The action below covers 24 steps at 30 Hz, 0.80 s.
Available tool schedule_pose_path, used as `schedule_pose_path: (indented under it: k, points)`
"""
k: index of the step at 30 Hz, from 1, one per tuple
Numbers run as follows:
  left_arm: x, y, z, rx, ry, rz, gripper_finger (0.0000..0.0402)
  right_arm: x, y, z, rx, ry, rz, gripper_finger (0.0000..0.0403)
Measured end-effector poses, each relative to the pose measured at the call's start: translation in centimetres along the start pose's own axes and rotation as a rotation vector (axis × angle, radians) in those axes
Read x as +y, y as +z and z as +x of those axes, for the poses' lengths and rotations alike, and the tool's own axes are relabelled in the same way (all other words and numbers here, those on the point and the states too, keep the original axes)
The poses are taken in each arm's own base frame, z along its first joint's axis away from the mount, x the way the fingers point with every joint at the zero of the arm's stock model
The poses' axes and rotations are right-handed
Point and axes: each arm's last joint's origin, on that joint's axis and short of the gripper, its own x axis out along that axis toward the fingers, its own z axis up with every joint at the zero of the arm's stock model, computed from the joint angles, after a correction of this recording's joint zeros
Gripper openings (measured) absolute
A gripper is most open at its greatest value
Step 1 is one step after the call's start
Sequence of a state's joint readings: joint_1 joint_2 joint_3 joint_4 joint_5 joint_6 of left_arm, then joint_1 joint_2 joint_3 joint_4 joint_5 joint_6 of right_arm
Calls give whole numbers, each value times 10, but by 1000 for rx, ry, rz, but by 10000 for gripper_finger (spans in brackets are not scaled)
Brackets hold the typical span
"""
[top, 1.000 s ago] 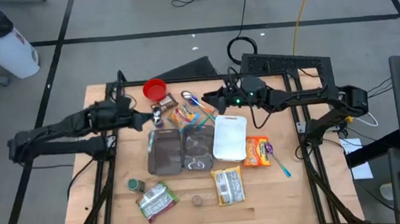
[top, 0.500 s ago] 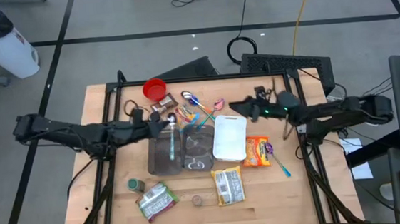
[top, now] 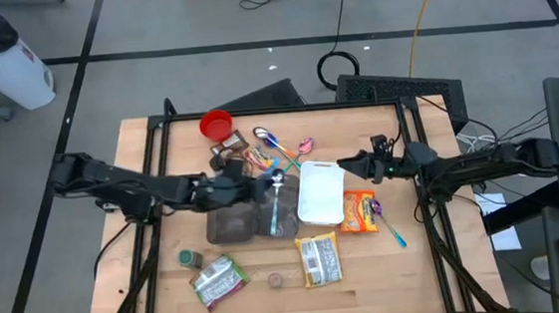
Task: Pick & Place Food Item
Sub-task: Put the white spoon into the right gray bin
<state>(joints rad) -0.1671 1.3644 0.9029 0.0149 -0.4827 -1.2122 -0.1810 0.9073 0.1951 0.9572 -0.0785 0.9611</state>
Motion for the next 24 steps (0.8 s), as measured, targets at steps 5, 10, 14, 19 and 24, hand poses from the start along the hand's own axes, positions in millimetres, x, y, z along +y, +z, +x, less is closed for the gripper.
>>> schedule_pose_path:
  k: [5,10,14,19,24]
  points:
    - [-2,3,11,43,91,-14,1,3,2,0,-20,30,-11,164]
    - [-2,10,15,32,112,-32,1,3,2,0,-19,27,-22,164]
    - [3,13,17,28,151,-44,1,3,2,0,-19,26,-48,164]
    - [10,6,26,49,195,-43,1,2,2,0,-16,22,-63,164]
    - [17,-3,38,94,226,-56,1,0,0,0,-2,0,-65,164]
